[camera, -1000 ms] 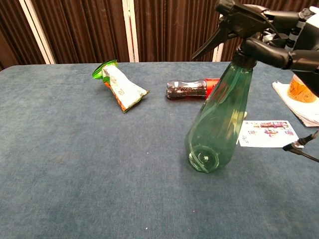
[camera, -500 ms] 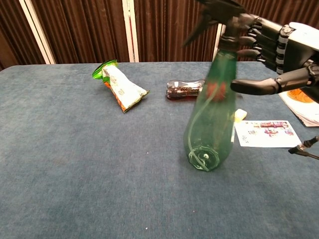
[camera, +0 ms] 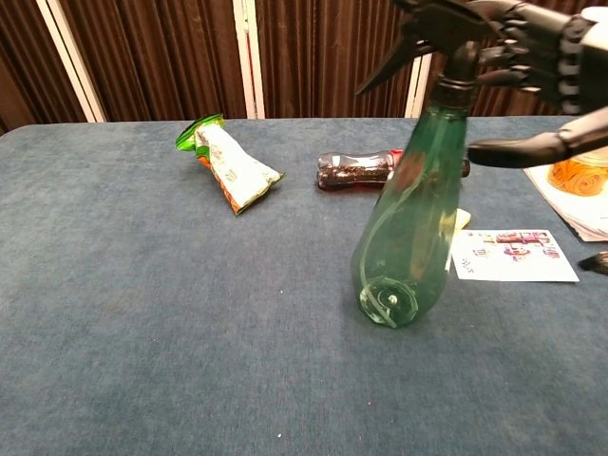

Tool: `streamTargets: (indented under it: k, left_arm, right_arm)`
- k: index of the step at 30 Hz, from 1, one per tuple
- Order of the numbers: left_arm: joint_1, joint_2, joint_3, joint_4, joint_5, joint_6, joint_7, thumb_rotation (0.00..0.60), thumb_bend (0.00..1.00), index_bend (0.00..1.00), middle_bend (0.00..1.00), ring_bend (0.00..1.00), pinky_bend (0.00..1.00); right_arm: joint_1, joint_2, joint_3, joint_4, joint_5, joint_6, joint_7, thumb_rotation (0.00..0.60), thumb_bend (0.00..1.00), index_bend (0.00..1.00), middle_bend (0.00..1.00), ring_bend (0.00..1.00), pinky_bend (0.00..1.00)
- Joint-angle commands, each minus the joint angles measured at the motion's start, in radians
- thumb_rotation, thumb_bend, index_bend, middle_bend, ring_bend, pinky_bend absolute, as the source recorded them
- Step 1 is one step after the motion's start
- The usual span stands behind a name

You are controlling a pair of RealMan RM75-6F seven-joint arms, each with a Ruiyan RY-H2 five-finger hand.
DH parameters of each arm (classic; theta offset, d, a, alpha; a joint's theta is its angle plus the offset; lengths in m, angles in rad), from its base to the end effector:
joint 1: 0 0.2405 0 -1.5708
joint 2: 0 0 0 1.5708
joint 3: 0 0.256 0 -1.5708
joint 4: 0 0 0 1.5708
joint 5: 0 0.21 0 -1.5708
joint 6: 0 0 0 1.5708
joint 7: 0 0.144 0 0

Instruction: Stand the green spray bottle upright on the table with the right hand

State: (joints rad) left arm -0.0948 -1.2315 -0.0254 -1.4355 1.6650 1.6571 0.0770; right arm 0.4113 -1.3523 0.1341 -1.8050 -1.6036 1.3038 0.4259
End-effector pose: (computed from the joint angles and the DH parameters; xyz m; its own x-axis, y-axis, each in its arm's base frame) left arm -0.3030 0.1773 0.1473 0.5005 -0.1656 0.8497 0.8362 -0.1617 -0.5241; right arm -0.1494 -0.2503 0.0683 -0.3186 -0.3023 0.8984 -0.8320 -0.3649 -0.4179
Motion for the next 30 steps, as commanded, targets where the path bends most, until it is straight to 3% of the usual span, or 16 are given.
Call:
streamTargets:
  k: [1,8,12,16,19,21,30]
  left_arm:
    - [0.002,0.001,0.0,0.0,-0.001,0.0,-0.001,0.6,0.01,0.0,0.0,0.0,0.05]
    - [0.002,0.002,-0.001,0.001,-0.005,-0.005,0.0,0.6,0.01,0.0,0.0,0.0,0.05]
    - [0.001,0.0,-0.002,0.0,-0.004,-0.006,0.005,0.6,0.01,0.0,0.0,0.0,0.05]
    - [-0.002,-0.001,0.0,-0.003,0.001,-0.011,0.014,0.6,0.01,0.0,0.0,0.0,0.05]
    - [-0.004,-0.001,0.004,-0.006,0.003,-0.02,0.016,0.6,0.01,0.0,0.0,0.0,0.05]
    - [-0.006,-0.002,0.004,-0.008,-0.002,-0.028,0.018,0.6,0.01,0.0,0.0,0.0,0.05]
    - [-0.009,-0.008,0.009,-0.021,0.014,-0.029,0.04,0.6,0.01,0.0,0.0,0.0,0.05]
  right_arm:
    - [-0.029,0.067,-0.019,0.001,-0.013,0.03,-0.041,0.6,0.07,0.0,0.0,0.0,0.0]
    - [-0.112,0.232,-0.085,0.084,-0.037,0.089,-0.111,0.6,0.07,0.0,0.0,0.0,0.0]
    - [-0.169,0.281,-0.123,0.155,-0.017,0.115,-0.183,0.6,0.07,0.0,0.0,0.0,0.0]
    - [-0.245,0.3,-0.148,0.19,0.081,0.126,-0.387,0.6,0.09,0.0,0.0,0.0,0.0]
    - [-0.33,0.258,-0.154,0.196,0.174,0.198,-0.554,0.6,0.11,0.0,0.0,0.0,0.0]
    - [-0.365,0.224,-0.152,0.214,0.169,0.252,-0.538,0.6,0.12,0.0,0.0,0.0,0.0]
    - [-0.386,0.228,-0.141,0.243,0.144,0.275,-0.505,0.6,0.12,0.0,0.0,0.0,0.0]
